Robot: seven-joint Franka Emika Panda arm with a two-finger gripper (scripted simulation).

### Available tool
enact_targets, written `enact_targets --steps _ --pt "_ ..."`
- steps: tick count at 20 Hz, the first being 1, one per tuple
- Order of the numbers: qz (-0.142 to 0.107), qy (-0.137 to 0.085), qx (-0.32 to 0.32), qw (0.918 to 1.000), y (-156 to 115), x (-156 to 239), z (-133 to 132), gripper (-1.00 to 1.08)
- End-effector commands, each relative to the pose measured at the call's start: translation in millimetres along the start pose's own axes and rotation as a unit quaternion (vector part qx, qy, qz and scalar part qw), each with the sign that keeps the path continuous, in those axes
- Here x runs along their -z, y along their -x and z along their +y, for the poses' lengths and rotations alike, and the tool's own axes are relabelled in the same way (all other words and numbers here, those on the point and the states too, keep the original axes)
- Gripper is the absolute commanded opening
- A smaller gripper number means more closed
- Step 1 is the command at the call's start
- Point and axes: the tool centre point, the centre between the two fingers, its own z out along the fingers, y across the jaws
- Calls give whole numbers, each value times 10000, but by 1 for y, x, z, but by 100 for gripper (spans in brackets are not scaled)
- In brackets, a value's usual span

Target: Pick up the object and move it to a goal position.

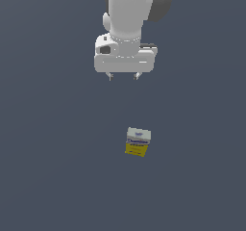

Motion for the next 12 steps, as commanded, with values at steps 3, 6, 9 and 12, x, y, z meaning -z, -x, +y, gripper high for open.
enact_targets --steps 3,6,9,12 --pt "4 8 158 9999 -5 -1 -1 100" --pt "11 15 343 9994 -10 -2 -2 100" --pt "20 25 588 9983 -18 -4 -4 100" --pt "31 35 895 9960 -27 -6 -6 100"
